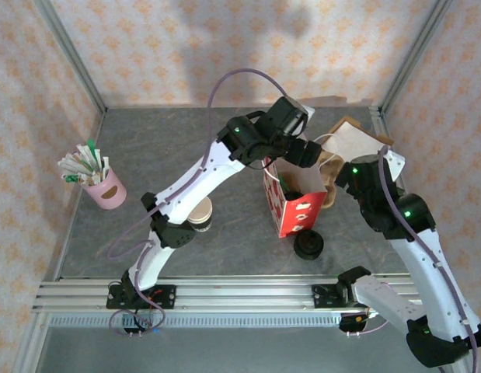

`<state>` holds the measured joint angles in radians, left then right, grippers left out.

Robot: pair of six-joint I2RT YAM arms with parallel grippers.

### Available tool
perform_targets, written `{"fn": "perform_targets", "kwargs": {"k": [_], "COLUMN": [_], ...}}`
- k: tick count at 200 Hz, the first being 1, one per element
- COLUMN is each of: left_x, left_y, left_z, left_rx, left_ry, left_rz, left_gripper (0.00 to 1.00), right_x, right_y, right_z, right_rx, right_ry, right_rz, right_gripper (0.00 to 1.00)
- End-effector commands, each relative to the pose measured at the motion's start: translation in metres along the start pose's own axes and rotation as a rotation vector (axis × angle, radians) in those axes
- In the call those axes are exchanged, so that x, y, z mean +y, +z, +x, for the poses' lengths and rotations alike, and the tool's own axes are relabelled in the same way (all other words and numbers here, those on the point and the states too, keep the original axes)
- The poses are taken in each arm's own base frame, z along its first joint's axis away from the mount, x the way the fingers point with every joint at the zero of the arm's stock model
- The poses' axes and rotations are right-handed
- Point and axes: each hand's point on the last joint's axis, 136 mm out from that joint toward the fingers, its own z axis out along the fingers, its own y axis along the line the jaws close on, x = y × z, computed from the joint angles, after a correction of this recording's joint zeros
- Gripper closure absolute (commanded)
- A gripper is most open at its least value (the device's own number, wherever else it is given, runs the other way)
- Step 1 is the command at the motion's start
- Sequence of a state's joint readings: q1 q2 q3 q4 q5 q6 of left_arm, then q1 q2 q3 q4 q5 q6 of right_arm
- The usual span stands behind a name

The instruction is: Pack the takeout coffee

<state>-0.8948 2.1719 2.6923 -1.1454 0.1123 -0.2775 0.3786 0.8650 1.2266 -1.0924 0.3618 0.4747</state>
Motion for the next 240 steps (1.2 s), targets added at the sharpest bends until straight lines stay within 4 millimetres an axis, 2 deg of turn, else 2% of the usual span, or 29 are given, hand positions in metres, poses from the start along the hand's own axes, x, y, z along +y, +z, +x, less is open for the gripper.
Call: {"fn": "perform_targets", "kwargs": {"k": [1,36,46,48,53,74,94,111,123,148,173,195,213,240], "left_x": [-0.007,0.017,0.03,0.032,0.038,0.065,0.089,0.112,0.13,0.159,0.169,0.174,0.176,0.175], "left_y": [-0.061,-0.088,-0.084,-0.093,-0.099,-0.099,-0.094,-0.087,-0.079,-0.057,-0.031,-0.015,-0.006,0.007], "left_z": [-0.036,-0.044,-0.041,-0.043,-0.046,-0.039,-0.028,-0.016,-0.004,0.027,0.059,0.081,0.092,0.101], "left_rx": [-0.143,-0.193,-0.185,-0.202,-0.219,-0.216,-0.2,-0.19,-0.176,-0.149,-0.089,-0.051,-0.032,-0.022], "left_ry": [-0.023,-0.053,-0.084,-0.091,-0.106,-0.167,-0.214,-0.269,-0.33,-0.438,-0.473,-0.485,-0.488,-0.517], "left_rz": [0.075,0.027,0.017,0.021,0.021,-0.007,-0.035,-0.061,-0.067,-0.087,-0.099,-0.107,-0.106,-0.086], "left_gripper": [0.1,0.0,0.0,0.0,0.0,0.0,0.0,0.0,0.0,0.0,0.0,0.0,0.0,0.0], "right_x": [0.001,-0.005,-0.008,-0.01,-0.011,-0.014,-0.013,-0.013,-0.013,-0.008,-0.006,-0.012,-0.01,-0.002], "right_y": [-0.007,-0.012,-0.011,-0.011,-0.011,-0.001,0.019,0.046,0.067,0.128,0.182,0.225,0.258,0.294], "right_z": [-0.01,-0.031,-0.038,-0.04,-0.044,-0.059,-0.07,-0.076,-0.078,-0.07,-0.059,-0.051,-0.042,-0.035], "right_rx": [-0.018,-0.01,-0.007,-0.007,-0.005,0.011,0.036,0.071,0.104,0.222,0.307,0.383,0.441,0.499], "right_ry": [-0.001,0.04,0.08,0.089,0.108,0.188,0.258,0.311,0.332,0.301,0.251,0.187,0.158,0.137], "right_rz": [-0.01,0.011,0.009,0.01,0.007,-0.011,-0.028,-0.032,-0.03,0.012,0.054,0.132,0.151,0.138], "right_gripper": [0.01,0.01,0.01,0.01,0.01,0.01,0.01,0.0,0.03,0.11,0.17,0.23,0.24,0.25]}}
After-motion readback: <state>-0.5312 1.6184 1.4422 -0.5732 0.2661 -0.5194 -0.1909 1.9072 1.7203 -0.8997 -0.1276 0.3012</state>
